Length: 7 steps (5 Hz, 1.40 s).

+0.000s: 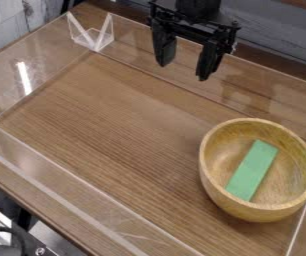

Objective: Remove the green block from inside the brown bowl and put it on the table

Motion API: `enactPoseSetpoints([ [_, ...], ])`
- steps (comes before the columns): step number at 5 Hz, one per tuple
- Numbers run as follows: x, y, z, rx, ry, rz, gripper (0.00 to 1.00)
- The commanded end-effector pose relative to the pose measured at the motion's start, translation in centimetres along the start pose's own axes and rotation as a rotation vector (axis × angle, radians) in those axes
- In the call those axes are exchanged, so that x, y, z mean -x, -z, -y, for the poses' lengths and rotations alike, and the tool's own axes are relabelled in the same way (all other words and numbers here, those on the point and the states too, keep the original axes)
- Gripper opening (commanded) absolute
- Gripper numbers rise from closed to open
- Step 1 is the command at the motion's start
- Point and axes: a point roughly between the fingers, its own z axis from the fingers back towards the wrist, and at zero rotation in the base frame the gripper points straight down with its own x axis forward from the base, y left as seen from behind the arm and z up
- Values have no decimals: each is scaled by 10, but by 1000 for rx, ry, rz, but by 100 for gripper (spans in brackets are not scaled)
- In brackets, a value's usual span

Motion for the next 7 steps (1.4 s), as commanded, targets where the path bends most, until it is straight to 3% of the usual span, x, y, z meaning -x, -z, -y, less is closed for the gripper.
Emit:
enactPoseSetpoints([
  [1,5,10,23,13,34,-11,100],
  [2,17,28,59,33,73,-29,100],
  [4,27,46,116,32,122,26,100],
  [5,19,45,112,33,106,53,100],
  [7,16,57,106,45,119,77,100],
])
